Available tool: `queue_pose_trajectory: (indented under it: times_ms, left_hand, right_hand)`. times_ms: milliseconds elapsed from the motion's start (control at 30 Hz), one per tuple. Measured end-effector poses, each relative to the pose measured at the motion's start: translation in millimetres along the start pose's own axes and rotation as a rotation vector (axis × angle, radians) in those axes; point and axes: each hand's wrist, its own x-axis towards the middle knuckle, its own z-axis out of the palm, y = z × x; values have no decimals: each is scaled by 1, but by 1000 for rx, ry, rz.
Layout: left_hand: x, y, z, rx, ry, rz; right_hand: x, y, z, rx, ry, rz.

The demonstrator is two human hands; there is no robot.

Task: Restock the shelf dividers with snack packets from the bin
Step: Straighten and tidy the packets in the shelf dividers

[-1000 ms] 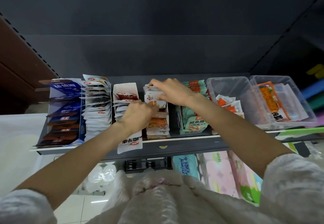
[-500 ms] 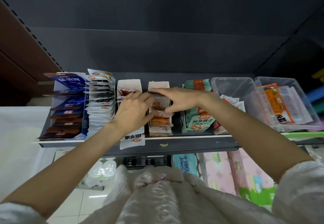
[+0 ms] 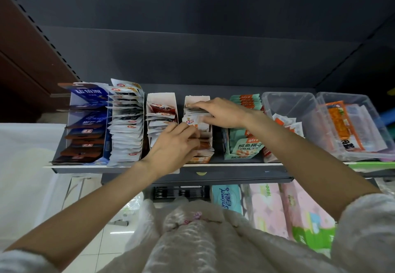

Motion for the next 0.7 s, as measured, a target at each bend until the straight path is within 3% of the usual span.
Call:
queue_pose_trajectory:
  times_ms: [200, 500, 700]
  left_hand:
    - [1, 5, 0, -47, -18, -226]
    - [-4, 4, -2, -84, -47, -203]
    - [17, -5, -8, -194, -5, -320]
  right_hand:
    - [11, -5, 4, -154, 7, 22]
    - [14, -13, -2, -195, 104, 52]
    - [18, -4, -9, -34, 30, 86]
